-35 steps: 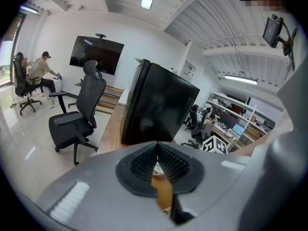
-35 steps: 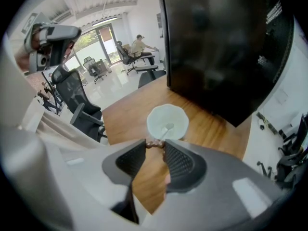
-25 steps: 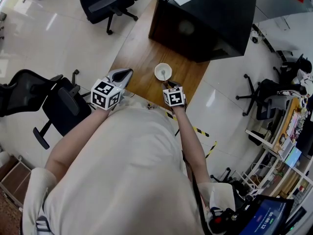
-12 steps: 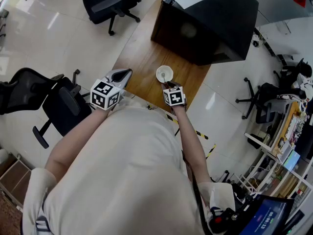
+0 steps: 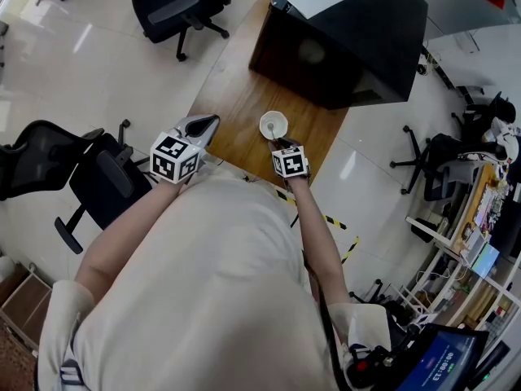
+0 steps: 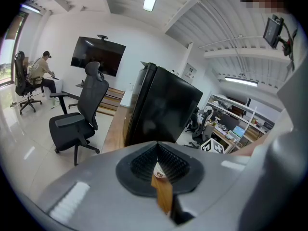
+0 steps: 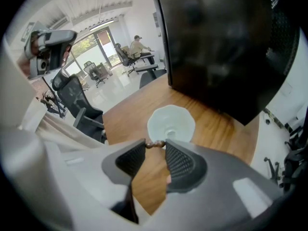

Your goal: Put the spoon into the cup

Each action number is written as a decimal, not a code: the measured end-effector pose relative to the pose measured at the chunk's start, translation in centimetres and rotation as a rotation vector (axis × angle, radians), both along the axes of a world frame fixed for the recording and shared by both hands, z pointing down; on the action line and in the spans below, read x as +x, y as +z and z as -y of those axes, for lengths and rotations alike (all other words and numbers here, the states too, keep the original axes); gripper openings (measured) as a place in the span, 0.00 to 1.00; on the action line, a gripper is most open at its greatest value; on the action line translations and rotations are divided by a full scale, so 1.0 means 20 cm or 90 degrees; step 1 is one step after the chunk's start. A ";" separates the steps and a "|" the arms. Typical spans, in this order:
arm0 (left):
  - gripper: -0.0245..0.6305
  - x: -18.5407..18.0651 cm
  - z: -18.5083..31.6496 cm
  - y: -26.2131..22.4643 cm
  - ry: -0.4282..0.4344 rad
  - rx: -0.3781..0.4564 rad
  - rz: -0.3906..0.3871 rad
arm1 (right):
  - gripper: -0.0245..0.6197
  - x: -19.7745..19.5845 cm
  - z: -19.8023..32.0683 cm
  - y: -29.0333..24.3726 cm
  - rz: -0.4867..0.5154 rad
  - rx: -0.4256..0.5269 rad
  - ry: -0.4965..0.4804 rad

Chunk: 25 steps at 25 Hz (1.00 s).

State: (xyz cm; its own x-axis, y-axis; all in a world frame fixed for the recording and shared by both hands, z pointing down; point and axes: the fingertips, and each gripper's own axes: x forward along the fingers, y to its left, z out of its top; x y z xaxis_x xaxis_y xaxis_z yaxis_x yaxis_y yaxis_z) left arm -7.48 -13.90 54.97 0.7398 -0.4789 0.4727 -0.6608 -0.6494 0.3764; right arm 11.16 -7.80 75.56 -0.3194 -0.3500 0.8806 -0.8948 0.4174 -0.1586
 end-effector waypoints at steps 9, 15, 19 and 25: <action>0.04 -0.03 0.05 0.01 0.056 -0.001 -0.011 | 0.31 0.02 0.03 0.00 -0.032 0.022 0.081; 0.04 -0.06 0.12 0.00 0.115 0.007 -0.020 | 0.31 0.00 0.06 -0.17 -0.053 0.113 0.146; 0.04 -0.10 0.17 0.01 0.152 0.013 -0.021 | 0.31 -0.02 0.09 -0.29 -0.041 0.176 0.215; 0.04 -0.12 0.16 0.09 0.191 -0.013 -0.020 | 0.31 -0.11 0.05 -0.61 -0.007 0.294 0.279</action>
